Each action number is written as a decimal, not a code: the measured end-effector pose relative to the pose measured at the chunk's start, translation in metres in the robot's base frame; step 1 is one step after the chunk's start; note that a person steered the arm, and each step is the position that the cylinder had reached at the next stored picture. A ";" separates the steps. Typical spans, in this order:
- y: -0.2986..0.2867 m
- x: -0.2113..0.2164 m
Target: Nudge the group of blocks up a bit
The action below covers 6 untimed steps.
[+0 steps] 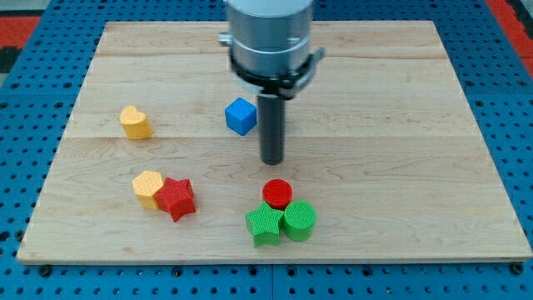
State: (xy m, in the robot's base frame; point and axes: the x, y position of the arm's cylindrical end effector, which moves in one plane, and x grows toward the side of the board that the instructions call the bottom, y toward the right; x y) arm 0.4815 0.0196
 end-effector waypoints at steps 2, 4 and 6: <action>0.024 -0.025; 0.091 0.075; -0.003 0.130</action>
